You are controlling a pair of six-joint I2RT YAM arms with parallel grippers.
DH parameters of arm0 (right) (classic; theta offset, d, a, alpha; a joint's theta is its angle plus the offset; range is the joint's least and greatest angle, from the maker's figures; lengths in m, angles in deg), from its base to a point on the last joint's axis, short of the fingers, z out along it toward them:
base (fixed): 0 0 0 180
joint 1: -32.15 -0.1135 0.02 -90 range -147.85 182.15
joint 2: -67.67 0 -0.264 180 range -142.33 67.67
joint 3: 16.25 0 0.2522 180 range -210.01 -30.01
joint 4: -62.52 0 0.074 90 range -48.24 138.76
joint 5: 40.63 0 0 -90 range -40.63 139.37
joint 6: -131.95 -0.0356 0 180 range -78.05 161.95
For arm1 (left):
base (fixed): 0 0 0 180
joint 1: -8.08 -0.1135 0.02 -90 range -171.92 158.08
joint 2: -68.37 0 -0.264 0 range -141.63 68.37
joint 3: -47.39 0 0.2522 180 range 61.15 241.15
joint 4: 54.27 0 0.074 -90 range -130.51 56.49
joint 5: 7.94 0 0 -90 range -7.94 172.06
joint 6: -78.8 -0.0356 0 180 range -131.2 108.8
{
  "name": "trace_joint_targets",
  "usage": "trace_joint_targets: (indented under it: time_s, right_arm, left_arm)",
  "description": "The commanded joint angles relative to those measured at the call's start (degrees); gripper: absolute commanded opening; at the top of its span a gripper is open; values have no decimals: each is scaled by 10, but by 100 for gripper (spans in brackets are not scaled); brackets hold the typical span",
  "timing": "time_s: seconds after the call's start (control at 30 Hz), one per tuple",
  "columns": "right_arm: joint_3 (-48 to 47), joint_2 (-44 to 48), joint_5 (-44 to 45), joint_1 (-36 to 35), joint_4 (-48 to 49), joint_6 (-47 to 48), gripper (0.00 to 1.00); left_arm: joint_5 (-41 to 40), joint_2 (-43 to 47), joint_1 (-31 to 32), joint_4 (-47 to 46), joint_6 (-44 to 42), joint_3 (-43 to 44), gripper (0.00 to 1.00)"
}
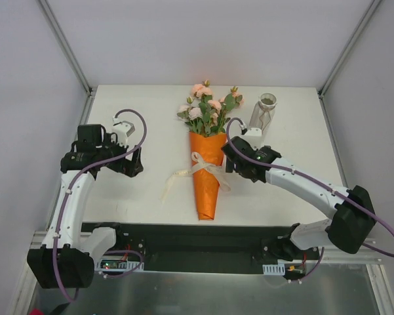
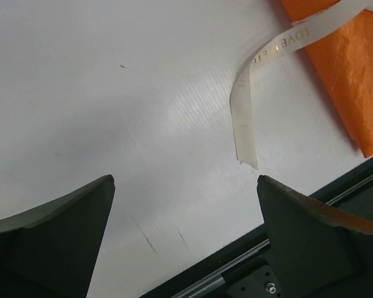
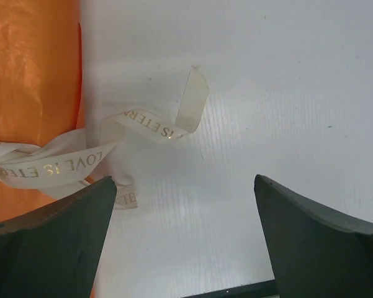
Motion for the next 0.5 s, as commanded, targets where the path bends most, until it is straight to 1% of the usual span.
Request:
trace_joint_targets:
  time_s: [0.0,0.03,0.1,0.2,0.23,0.27,0.33,0.37,0.47]
  right_arm:
    - [27,11,-26,14,19,-57,96]
    - [42,12,-50,21,29,-62,96]
    - [57,20,-71,46,39,-77,96]
    - [85,33,-118,88,61,-93,97]
    - [91,37,-140,108,70,-101,98]
    - [104,38,-148,117,74,-107,98]
    - [113,39,-167,128,92,-122,99]
    - [117,39,-168,128,98,-126,99]
    - [125,32,-183,127,119,-157,99]
  left_arm:
    - [28,-27,29,7,-24,19,99]
    - [23,-34,50,2,-24,19,99]
    - [16,-59,70,-16,-22,21,99]
    - [1,-93,116,-44,-18,23,99]
    - [-14,-103,146,-52,-19,23,99]
    - [-23,-114,162,-58,-22,23,99]
    - [-56,-153,192,-83,-26,26,99]
    - [-58,-166,213,-89,-29,29,99]
    - [-63,-223,248,-109,-37,48,99]
